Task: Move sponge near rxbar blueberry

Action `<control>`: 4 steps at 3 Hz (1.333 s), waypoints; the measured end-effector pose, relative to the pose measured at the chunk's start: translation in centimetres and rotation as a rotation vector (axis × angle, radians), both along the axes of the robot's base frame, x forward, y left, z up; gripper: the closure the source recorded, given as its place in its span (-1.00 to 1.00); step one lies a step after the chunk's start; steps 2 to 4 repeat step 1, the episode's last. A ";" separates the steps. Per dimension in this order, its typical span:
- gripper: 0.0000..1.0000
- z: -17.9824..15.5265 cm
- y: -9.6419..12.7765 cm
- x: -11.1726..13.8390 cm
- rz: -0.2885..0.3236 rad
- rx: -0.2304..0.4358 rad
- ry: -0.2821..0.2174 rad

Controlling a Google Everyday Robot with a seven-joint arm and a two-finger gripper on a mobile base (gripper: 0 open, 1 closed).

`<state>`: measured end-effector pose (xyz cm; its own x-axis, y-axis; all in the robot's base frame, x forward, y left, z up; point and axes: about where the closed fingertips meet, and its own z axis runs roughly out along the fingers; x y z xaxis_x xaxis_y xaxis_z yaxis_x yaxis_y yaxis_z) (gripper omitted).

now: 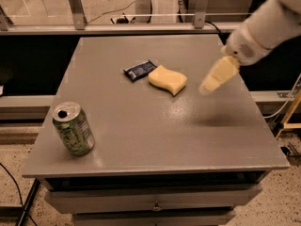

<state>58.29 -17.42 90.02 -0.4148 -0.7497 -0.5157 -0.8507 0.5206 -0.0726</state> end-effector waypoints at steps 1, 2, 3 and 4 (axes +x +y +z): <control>-1.00 0.9 -3.7 -1.7 -0.019 0.012 -0.038; -1.00 0.9 -3.7 -1.7 -0.019 0.012 -0.038; -1.00 0.9 -3.7 -1.7 -0.019 0.012 -0.038; -1.00 0.9 -3.7 -1.7 -0.019 0.012 -0.038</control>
Offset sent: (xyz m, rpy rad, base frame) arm 0.0000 0.0000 0.0000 0.0000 0.0000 0.0000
